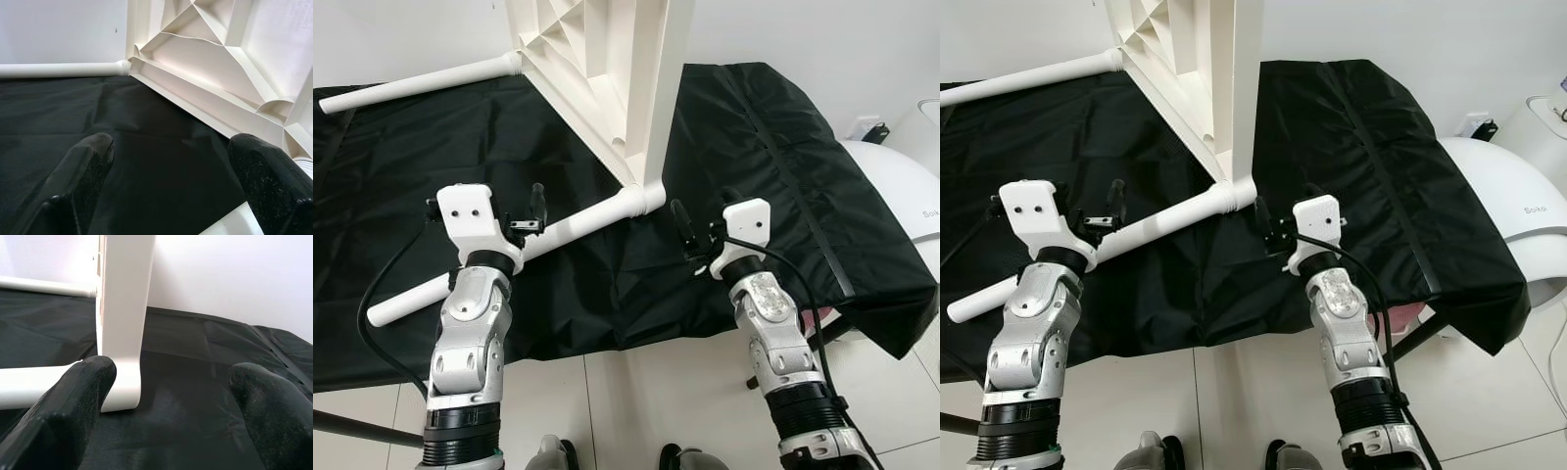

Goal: Building children table

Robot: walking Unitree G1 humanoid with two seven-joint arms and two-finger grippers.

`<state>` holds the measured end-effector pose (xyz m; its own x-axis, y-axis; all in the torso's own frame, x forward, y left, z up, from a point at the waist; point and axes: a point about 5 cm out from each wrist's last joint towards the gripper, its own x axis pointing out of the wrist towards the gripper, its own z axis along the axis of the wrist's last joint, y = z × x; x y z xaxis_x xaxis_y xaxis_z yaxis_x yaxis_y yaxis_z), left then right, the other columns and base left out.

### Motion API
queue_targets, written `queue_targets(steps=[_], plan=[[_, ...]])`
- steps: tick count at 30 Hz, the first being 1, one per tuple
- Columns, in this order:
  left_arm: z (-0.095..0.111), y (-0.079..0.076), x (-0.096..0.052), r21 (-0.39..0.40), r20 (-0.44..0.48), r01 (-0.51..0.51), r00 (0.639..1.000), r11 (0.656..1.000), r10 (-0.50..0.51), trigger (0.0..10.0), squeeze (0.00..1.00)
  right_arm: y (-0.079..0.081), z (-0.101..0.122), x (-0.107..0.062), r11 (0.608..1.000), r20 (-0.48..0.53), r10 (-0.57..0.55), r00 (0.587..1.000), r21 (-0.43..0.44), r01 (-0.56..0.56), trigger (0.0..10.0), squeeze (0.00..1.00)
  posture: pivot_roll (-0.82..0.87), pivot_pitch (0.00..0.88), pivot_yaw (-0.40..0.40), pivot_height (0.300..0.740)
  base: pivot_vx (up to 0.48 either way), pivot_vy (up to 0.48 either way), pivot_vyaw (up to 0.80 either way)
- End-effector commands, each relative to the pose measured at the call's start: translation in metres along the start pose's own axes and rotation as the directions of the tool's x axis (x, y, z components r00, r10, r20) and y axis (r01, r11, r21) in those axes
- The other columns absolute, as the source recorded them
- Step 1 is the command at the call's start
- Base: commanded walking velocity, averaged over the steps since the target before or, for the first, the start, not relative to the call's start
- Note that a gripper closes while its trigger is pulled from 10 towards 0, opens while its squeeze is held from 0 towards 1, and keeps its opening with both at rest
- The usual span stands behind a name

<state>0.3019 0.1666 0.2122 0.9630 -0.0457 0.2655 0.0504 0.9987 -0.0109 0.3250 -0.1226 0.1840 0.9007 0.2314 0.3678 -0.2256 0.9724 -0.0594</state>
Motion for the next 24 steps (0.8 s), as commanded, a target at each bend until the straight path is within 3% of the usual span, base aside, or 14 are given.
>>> queue_targets(steps=[1,24], plan=[[0.0,0.001,-0.001,0.006,-0.002,-0.038,0.999,0.999,0.038,10.0,0.0,-0.001,0.0,0.0,1.0,-0.007,-0.001,1.0,-0.006,0.001,10.0,0.0,-0.04,0.129,-0.033,0.74,0.0,0.0,0.0],[0.004,0.001,0.01,0.01,0.026,-0.03,0.999,0.999,0.03,10.0,0.0,-0.001,0.006,0.014,1.0,0.023,0.01,1.0,-0.016,-0.01,10.0,0.0,-0.04,0.061,-0.044,0.74,0.0,0.0,0.0]])
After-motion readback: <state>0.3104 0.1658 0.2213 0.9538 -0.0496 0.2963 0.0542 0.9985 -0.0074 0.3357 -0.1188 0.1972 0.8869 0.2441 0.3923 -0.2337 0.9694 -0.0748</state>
